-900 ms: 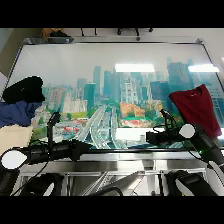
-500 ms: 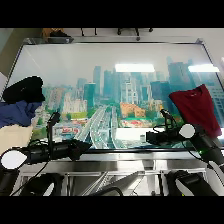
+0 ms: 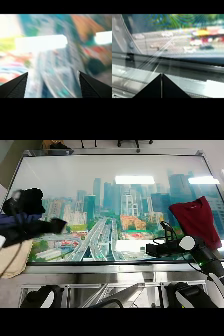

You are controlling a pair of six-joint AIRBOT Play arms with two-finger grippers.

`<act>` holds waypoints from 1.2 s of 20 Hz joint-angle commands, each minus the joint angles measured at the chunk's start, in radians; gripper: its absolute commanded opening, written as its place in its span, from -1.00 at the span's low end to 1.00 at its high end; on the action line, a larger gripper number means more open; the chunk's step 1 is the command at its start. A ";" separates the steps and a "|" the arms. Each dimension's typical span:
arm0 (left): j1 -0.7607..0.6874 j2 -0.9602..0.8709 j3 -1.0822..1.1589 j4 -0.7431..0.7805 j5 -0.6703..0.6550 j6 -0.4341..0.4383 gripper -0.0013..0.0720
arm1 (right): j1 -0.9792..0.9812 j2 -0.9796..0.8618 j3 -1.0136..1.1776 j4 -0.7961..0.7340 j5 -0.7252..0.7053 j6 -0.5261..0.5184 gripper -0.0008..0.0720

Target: Fold the shirts.

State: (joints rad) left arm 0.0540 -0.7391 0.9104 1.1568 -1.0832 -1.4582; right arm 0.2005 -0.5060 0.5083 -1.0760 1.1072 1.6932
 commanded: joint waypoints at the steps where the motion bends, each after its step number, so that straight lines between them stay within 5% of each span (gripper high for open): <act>1: 0.244 -0.219 0.178 0.142 0.153 0.065 0.92 | 0.001 0.001 0.000 0.000 0.000 0.000 -0.93; 6: 0.375 -0.699 0.487 0.159 0.378 0.161 0.92 | 0.001 0.000 0.000 -0.002 -0.018 0.000 -0.93; 13: 0.368 -1.301 0.887 0.239 0.286 0.147 0.91 | 0.001 0.000 0.000 0.005 -0.019 0.000 -0.93; 14: 0.367 -1.336 0.922 0.239 0.259 0.142 0.64 | 0.001 0.000 0.000 0.005 -0.020 0.000 -0.93; 16: 0.367 -1.369 1.009 0.235 0.169 0.130 -0.88 | 0.001 0.000 0.000 0.005 -0.019 0.000 -0.93; 20: 0.328 -1.307 1.184 0.227 -0.002 0.129 -0.94 | 0.001 0.000 0.000 0.003 -0.019 -0.005 -0.93; 24: 0.222 -1.049 1.186 0.077 -0.021 0.130 -0.94 | 0.001 0.000 0.000 0.009 -0.019 -0.003 -0.93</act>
State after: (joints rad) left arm 0.3382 -1.9274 2.0682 1.3426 -1.0546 -1.3270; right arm 0.2005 -0.5060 0.5083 -1.0718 1.0874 1.6913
